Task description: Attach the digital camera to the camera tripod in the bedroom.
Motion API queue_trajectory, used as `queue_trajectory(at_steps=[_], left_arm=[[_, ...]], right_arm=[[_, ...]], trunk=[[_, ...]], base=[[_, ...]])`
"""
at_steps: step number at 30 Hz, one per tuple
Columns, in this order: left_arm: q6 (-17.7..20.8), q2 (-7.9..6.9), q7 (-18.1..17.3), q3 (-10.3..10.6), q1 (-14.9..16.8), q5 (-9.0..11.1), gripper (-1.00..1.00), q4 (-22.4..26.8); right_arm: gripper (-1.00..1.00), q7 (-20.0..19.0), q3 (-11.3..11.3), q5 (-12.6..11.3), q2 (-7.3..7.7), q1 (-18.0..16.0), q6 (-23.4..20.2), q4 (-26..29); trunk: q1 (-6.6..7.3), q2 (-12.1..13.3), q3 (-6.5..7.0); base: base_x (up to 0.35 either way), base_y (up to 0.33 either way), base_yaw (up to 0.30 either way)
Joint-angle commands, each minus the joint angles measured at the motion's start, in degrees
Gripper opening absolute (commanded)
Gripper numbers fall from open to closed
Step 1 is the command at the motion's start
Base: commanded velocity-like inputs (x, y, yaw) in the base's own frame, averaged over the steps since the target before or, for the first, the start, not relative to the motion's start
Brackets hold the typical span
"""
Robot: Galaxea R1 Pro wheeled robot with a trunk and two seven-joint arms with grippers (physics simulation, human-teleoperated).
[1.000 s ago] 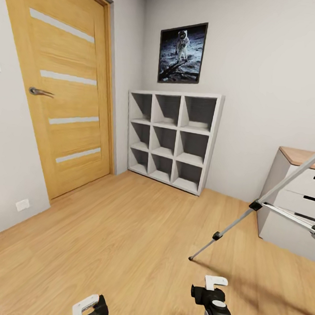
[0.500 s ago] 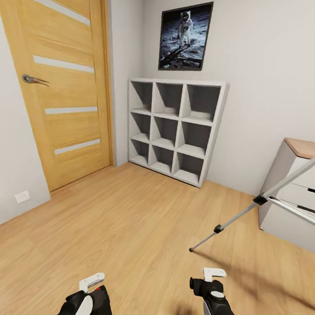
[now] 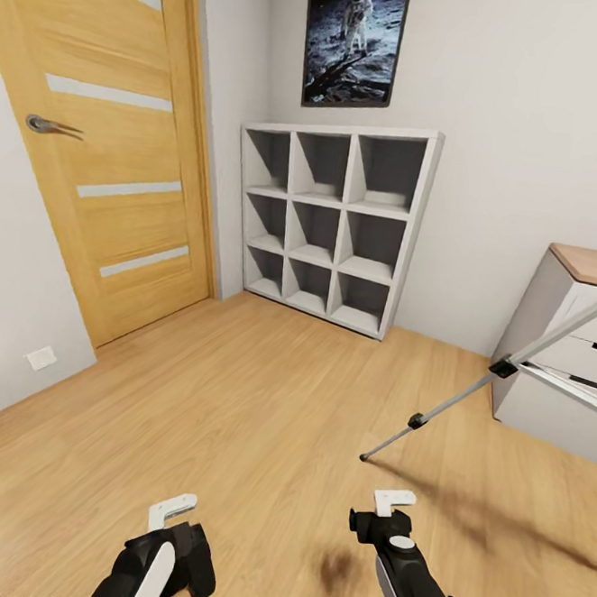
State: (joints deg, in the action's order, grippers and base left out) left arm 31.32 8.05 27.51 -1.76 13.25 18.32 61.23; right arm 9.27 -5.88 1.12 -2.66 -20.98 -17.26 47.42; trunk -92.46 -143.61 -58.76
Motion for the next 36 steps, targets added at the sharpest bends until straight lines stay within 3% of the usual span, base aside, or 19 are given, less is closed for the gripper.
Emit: queue_trajectory(at_steps=[1,36], left_arm=[[0.13,0.07,0.39,-0.03,0.02,0.49,1.00,0.07],[0.23,0.71,0.00,-0.04,0.02,0.68,1.00,-0.15]], right_arm=[[1.00,0.33,-0.13,0.12,0.02,-0.02,-0.40,0.10],[1.00,0.42,0.08,0.11,0.35,-0.02,0.23,0.12]], trunk=[[-0.01,-0.04,-0.29],[-0.91,-0.51,-8.04]], base=[[0.000,0.000,0.000],[0.000,0.000,0.000]])
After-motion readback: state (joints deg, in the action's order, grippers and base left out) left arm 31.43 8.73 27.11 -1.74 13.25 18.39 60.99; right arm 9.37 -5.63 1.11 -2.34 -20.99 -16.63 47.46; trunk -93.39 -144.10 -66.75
